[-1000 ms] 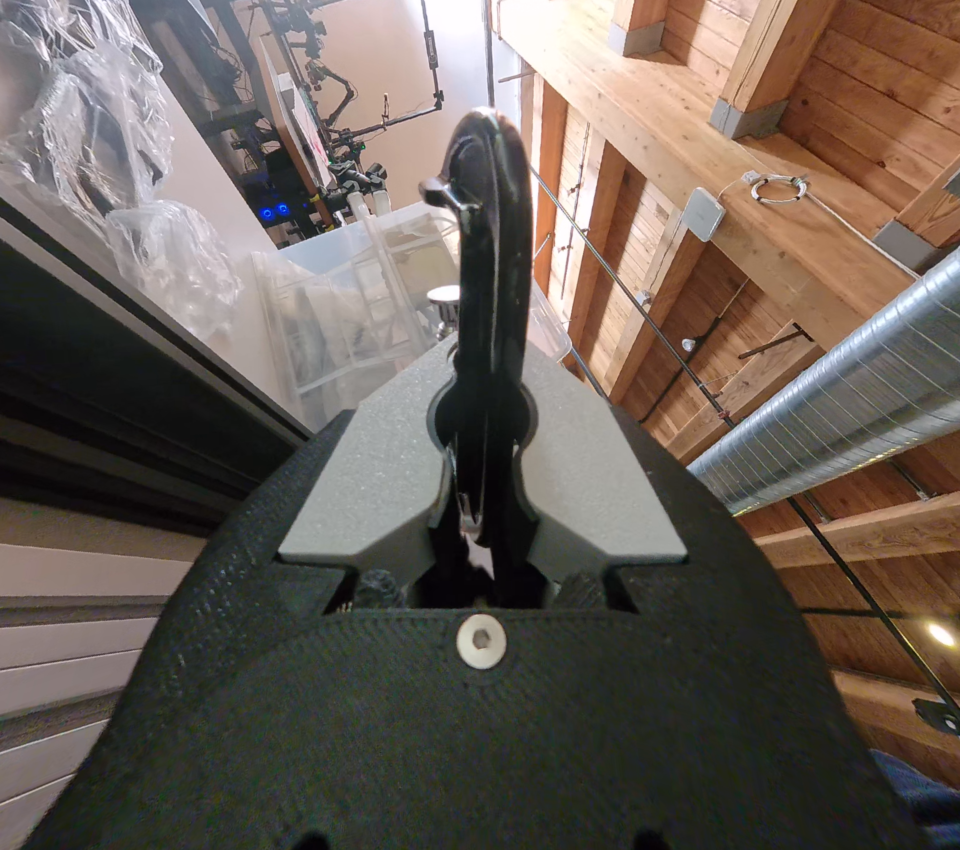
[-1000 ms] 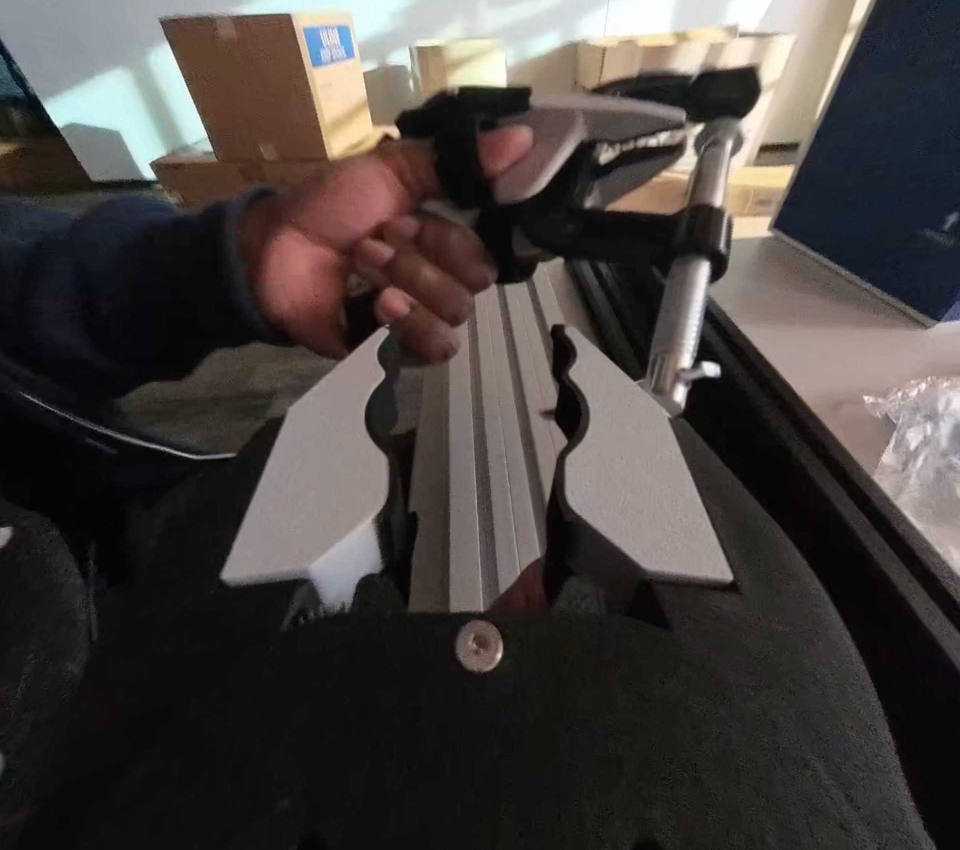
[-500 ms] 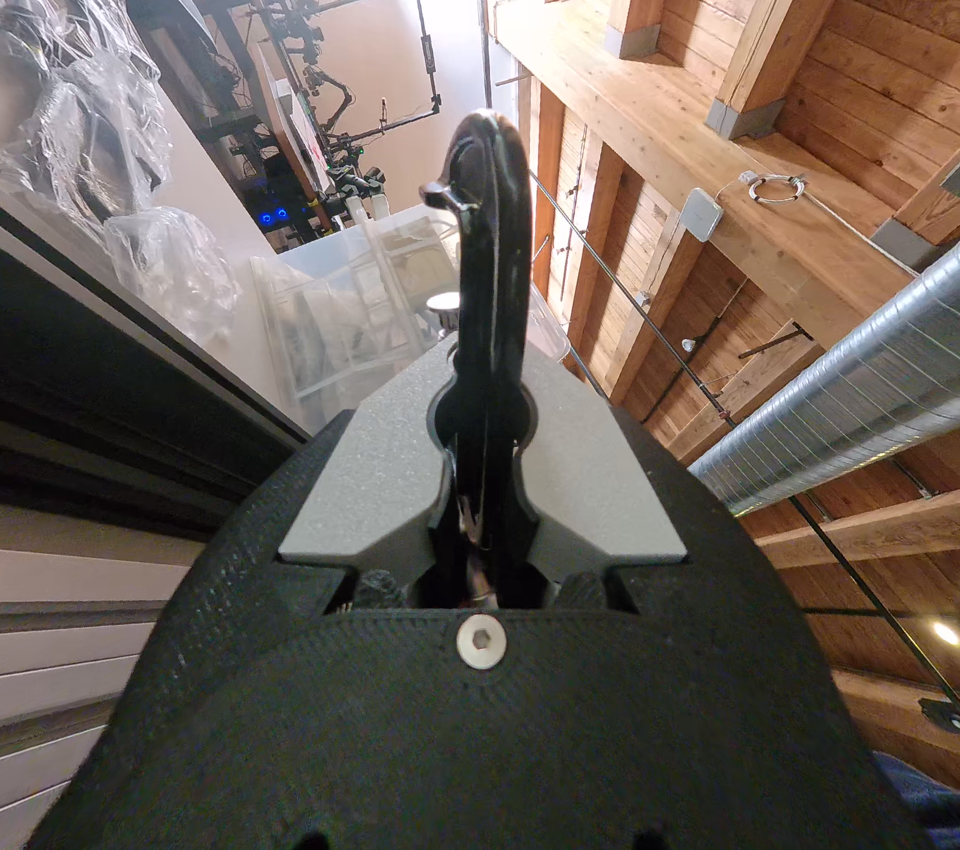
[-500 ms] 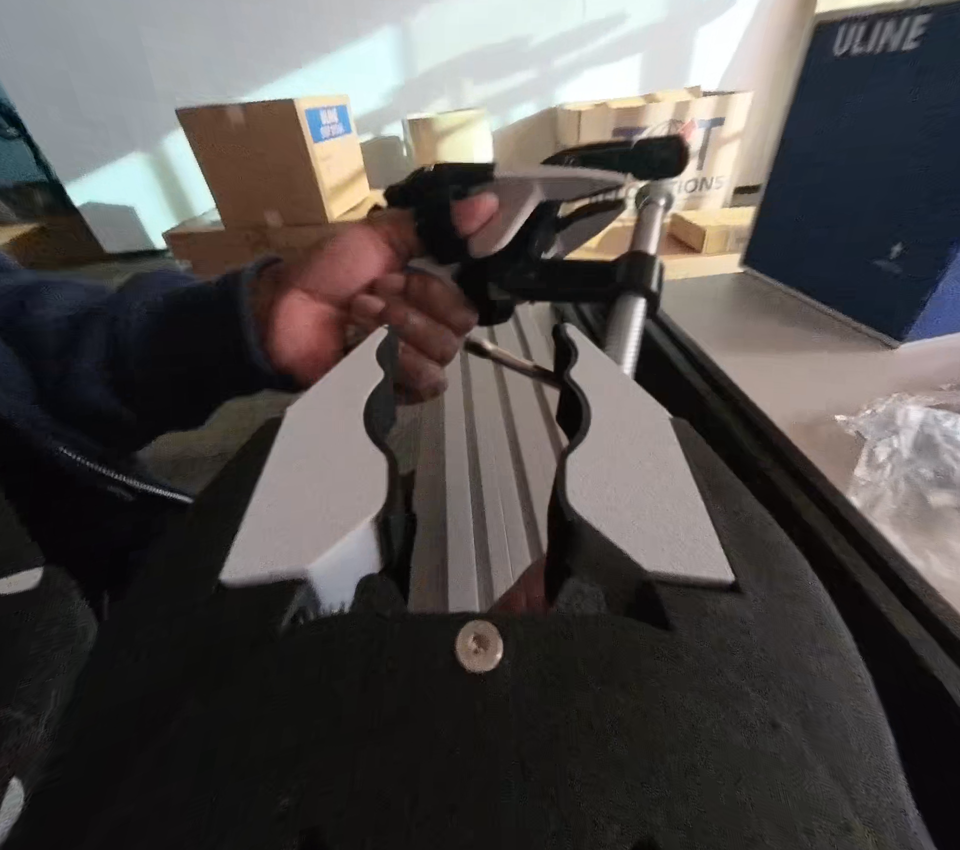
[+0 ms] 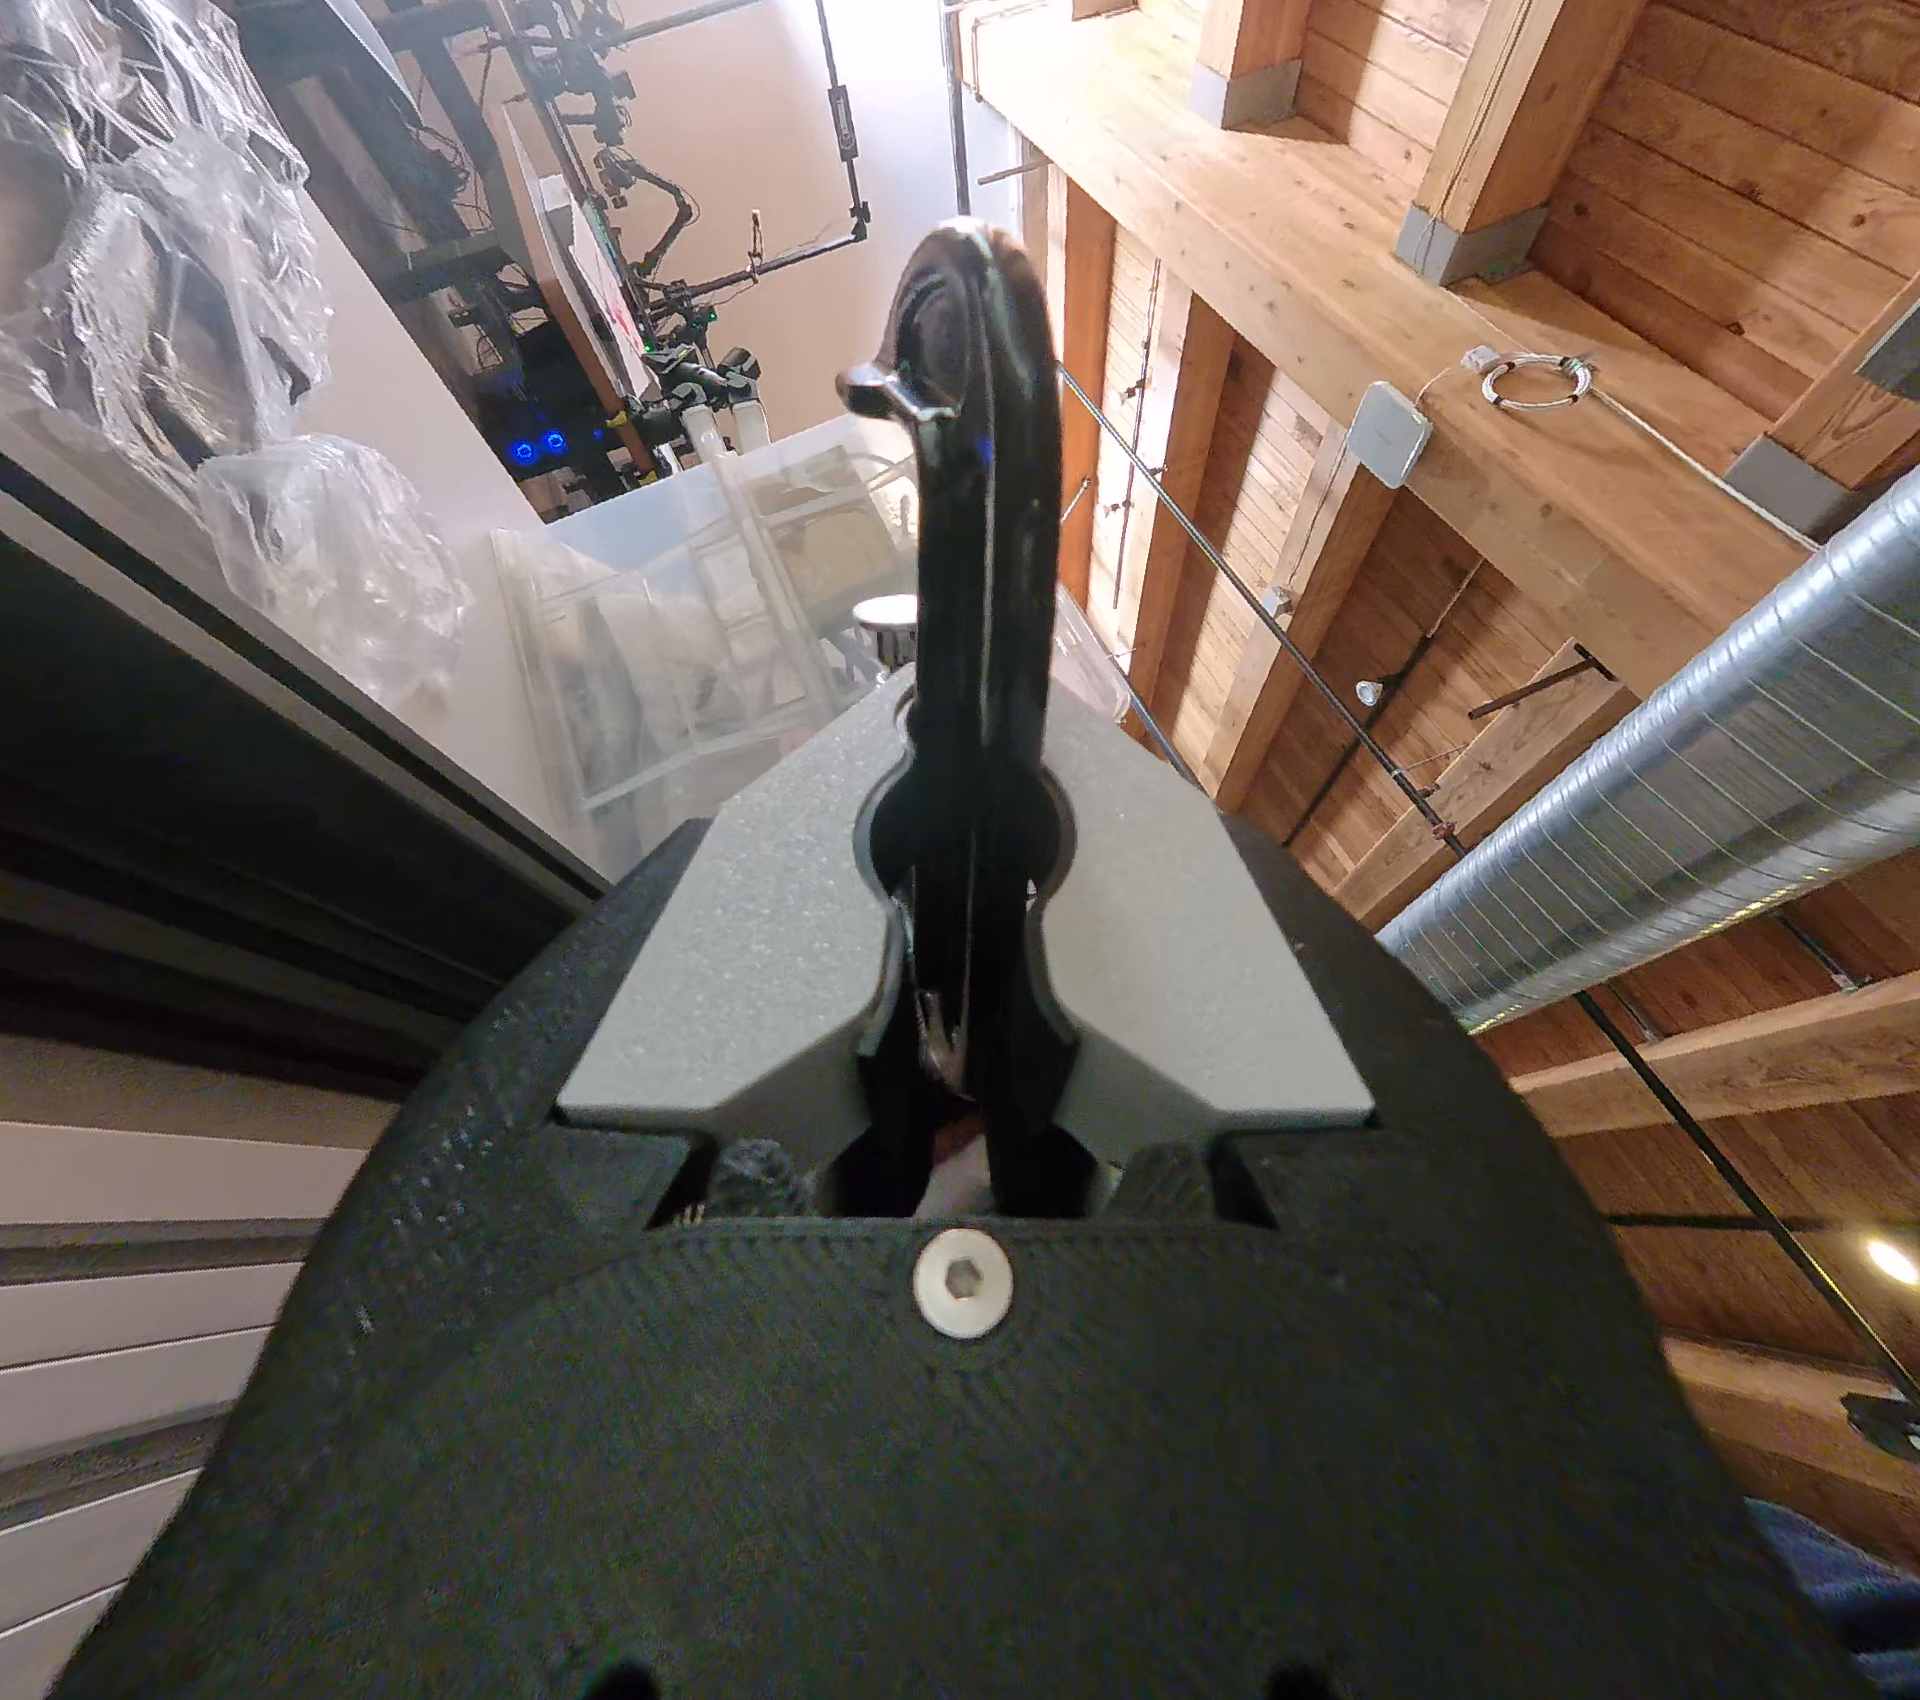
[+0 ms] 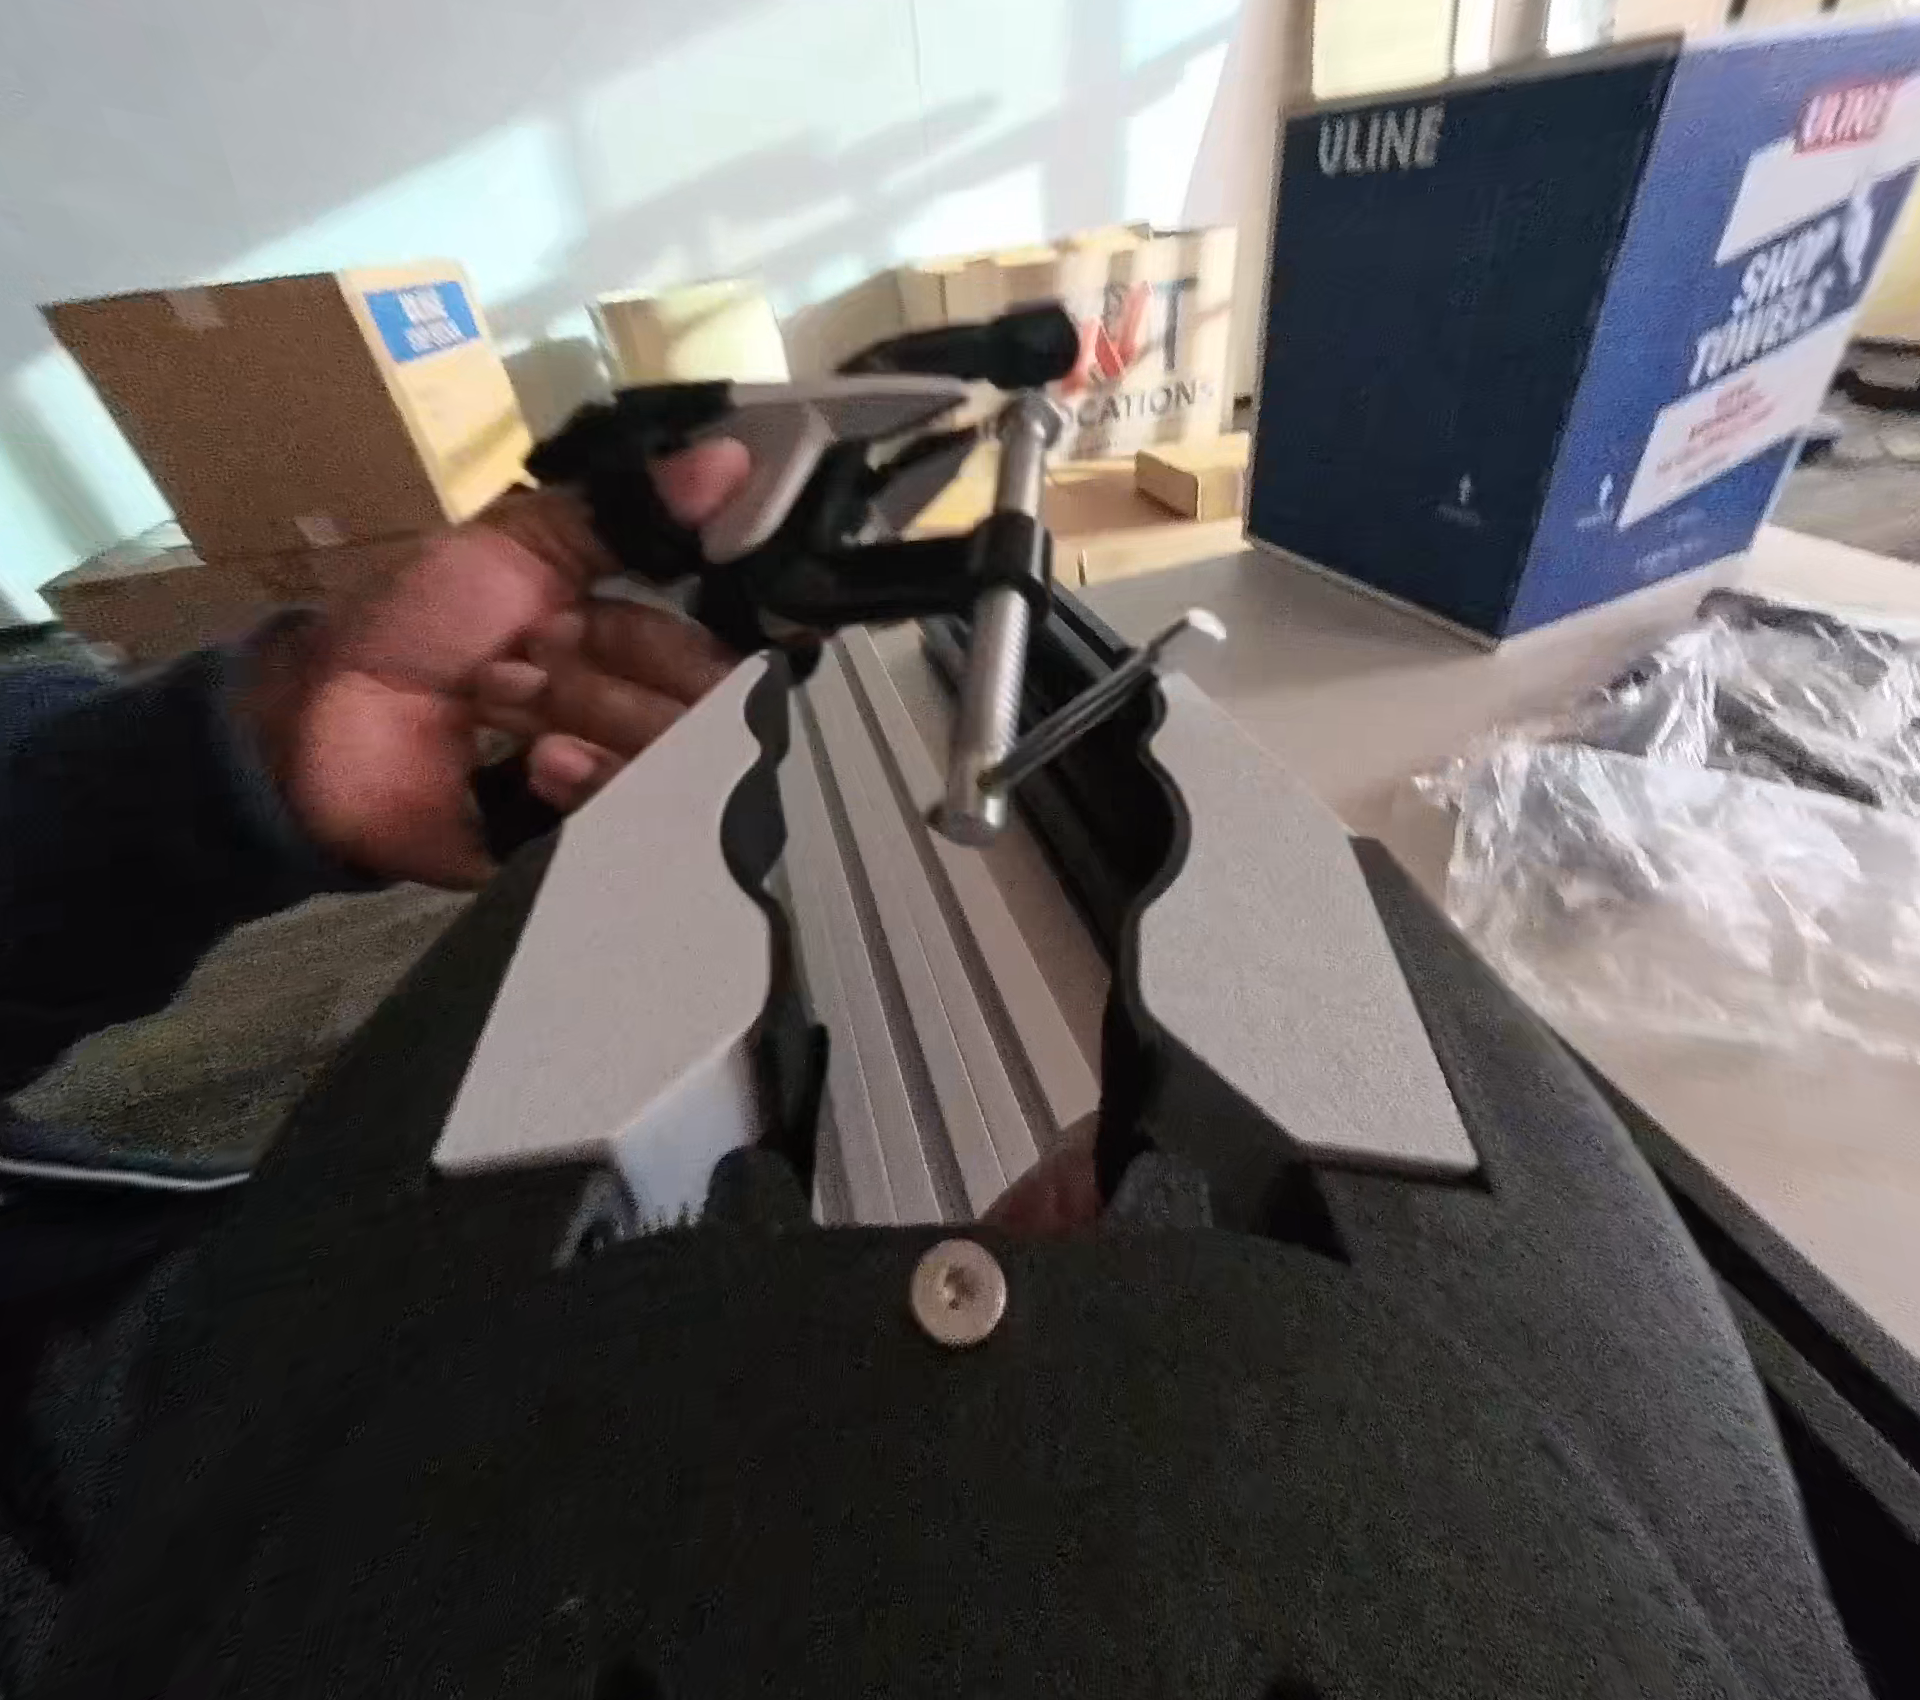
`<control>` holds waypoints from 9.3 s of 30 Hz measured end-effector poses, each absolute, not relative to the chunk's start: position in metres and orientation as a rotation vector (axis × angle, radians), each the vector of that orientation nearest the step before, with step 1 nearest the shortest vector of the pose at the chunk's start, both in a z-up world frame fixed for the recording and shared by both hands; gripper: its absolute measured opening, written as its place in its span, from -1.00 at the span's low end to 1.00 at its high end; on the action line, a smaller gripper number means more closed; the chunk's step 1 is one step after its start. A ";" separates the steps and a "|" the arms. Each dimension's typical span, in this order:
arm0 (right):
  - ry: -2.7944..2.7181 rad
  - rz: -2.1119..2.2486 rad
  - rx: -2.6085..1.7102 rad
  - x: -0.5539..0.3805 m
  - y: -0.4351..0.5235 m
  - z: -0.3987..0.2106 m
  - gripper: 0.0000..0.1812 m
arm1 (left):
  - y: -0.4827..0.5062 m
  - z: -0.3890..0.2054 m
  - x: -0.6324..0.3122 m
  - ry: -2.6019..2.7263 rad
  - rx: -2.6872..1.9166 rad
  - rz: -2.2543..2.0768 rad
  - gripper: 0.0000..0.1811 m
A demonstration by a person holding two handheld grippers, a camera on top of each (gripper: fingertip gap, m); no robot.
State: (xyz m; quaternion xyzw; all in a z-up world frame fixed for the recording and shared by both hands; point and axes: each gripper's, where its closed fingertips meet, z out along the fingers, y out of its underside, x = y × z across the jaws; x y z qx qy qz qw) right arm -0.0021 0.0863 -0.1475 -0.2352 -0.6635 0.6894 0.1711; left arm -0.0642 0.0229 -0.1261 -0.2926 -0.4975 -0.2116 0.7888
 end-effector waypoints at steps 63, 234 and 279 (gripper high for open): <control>-2.059 1.987 -0.876 0.017 0.064 -0.194 -0.33 | 0.008 -0.119 -0.066 -1.059 -0.546 -0.442 -0.82; -1.564 1.916 -1.236 0.199 0.245 -0.400 -0.42 | 0.236 -0.349 0.161 -0.847 -1.337 0.615 -0.80; -1.462 1.639 -1.250 0.163 0.291 -0.298 -0.45 | 0.247 -0.388 0.147 -0.960 -1.612 0.531 -0.83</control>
